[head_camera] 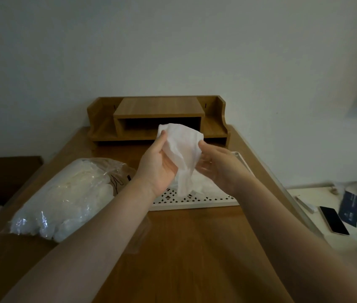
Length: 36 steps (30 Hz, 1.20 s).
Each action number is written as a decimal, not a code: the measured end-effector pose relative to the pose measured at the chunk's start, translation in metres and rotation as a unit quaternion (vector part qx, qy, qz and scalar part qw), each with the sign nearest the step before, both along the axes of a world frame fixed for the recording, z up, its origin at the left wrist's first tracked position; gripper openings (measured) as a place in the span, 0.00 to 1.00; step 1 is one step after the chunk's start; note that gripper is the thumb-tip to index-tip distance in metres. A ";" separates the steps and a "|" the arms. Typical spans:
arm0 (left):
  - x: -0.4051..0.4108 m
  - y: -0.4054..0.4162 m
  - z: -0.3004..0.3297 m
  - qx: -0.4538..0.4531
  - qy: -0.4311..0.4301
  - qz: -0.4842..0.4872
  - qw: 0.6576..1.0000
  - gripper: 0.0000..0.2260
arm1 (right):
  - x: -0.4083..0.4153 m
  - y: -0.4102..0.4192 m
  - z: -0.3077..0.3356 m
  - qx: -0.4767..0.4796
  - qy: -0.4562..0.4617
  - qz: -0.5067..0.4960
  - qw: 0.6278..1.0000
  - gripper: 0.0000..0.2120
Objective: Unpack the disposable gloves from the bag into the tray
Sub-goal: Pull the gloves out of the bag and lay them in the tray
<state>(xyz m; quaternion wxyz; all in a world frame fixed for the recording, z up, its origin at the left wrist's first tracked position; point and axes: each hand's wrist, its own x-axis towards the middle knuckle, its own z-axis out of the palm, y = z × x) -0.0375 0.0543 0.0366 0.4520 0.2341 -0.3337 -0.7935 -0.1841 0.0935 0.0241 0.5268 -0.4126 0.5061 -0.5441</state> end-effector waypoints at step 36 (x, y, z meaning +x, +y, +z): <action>-0.012 -0.082 -0.036 -0.285 -0.483 -0.330 0.760 0.04 | -0.109 -0.078 0.005 0.201 0.126 0.495 0.836 0.27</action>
